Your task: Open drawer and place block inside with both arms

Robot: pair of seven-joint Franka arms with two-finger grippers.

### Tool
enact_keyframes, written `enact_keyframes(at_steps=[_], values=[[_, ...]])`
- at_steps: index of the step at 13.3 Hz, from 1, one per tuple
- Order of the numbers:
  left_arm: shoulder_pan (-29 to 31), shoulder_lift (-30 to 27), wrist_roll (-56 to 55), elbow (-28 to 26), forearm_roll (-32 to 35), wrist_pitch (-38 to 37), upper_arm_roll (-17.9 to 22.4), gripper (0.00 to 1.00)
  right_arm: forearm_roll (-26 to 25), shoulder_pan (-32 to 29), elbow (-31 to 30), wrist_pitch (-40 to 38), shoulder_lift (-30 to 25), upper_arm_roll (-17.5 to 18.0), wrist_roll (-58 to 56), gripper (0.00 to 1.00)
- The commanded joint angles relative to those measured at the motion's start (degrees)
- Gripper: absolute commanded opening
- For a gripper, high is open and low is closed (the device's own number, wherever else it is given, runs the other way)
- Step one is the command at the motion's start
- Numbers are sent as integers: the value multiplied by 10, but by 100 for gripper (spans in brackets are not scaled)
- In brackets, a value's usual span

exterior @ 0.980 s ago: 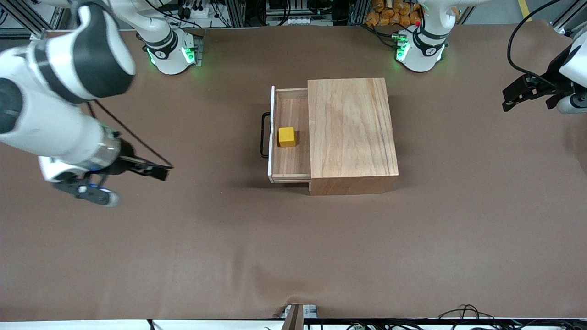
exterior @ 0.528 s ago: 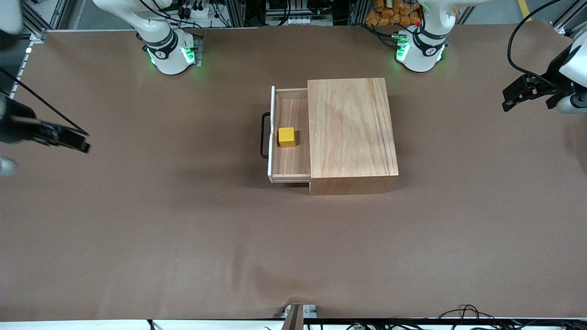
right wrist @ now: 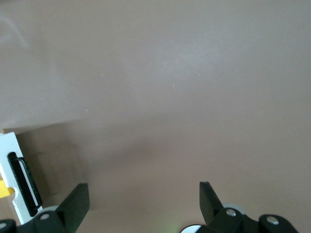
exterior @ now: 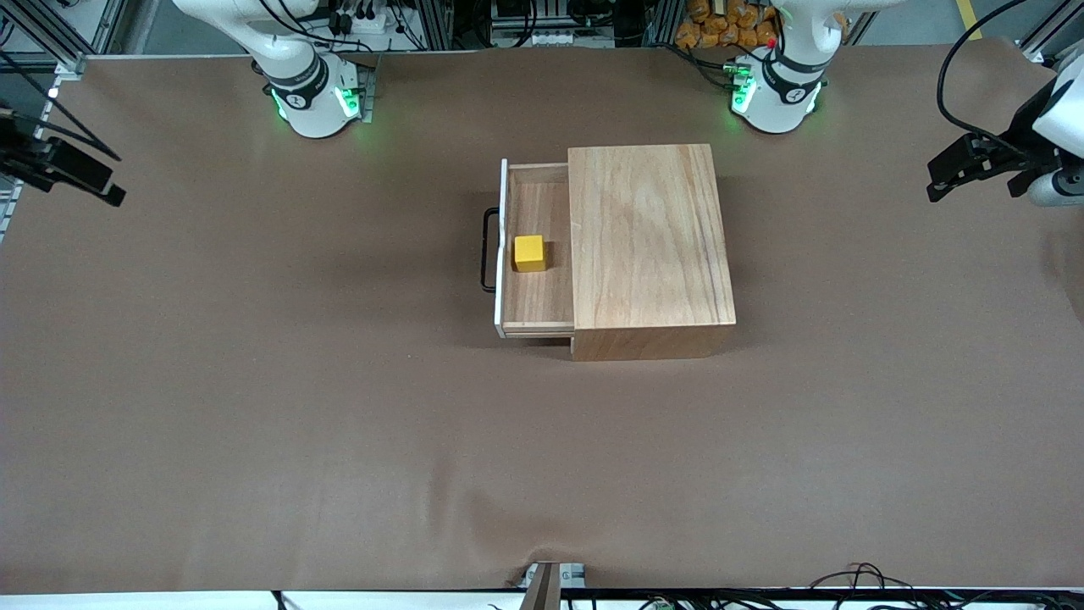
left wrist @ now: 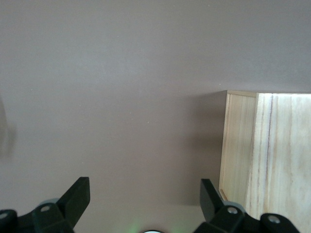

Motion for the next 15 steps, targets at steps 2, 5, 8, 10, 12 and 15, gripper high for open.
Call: enact_keyframes(at_steps=[2,5,8,10,12,15], values=[[6,-11,7,2,-15,-10,-2,100,-10,-17,-48,22,-33,23,-1,100],[6,-6,7,22,-16,-11,0,100,-17,-17,-31,25,-23,23,1,100],[6,-5,8,23,-16,-11,0,100,-17,-20,-7,22,-8,23,-2,100],[7,-6,9,23,-31,-11,1,100,-16,-18,-7,22,-7,23,2,100],[7,-7,9,22,-53,-11,13,100,-16,-18,-8,22,-7,23,-1,100],[6,-6,7,22,-52,-19,13,100,-16,-17,-9,22,-7,22,-3,100]])
